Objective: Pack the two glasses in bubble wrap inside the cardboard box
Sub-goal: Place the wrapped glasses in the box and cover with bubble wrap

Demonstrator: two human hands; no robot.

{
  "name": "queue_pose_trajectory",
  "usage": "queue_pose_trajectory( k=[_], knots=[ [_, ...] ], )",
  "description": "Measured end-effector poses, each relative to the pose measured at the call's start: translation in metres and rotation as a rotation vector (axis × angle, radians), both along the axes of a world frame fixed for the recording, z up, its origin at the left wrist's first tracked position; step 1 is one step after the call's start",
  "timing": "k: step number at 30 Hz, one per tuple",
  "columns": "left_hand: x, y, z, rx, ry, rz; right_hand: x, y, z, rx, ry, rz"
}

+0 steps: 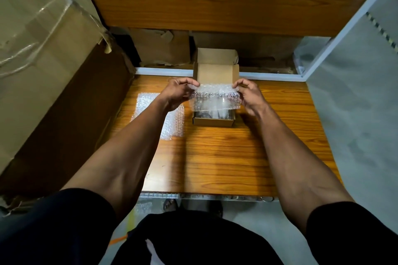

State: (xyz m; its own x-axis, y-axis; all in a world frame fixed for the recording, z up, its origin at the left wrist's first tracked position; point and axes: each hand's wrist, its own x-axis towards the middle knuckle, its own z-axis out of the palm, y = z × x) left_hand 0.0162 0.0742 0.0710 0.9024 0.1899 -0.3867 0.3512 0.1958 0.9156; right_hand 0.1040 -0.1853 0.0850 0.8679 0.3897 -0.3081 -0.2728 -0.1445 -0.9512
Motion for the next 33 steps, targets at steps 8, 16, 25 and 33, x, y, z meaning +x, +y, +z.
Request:
queue_pose_trajectory(
  k=[8, 16, 25, 33],
  knots=[
    [-0.008, -0.018, -0.001, 0.026, 0.024, 0.047, -0.002, -0.014, -0.005, 0.131, 0.115, -0.027],
    [-0.003, -0.016, -0.002, -0.049, -0.037, 0.093, -0.002, -0.005, -0.011, 0.029, -0.004, -0.028],
    [0.011, 0.005, -0.005, 0.049, -0.110, 0.090, 0.005, 0.010, -0.001, -0.027, -0.044, -0.062],
    [0.012, 0.015, 0.005, 0.085, -0.137, 0.029, 0.010, 0.016, 0.005, -0.088, -0.047, -0.073]
  ],
)
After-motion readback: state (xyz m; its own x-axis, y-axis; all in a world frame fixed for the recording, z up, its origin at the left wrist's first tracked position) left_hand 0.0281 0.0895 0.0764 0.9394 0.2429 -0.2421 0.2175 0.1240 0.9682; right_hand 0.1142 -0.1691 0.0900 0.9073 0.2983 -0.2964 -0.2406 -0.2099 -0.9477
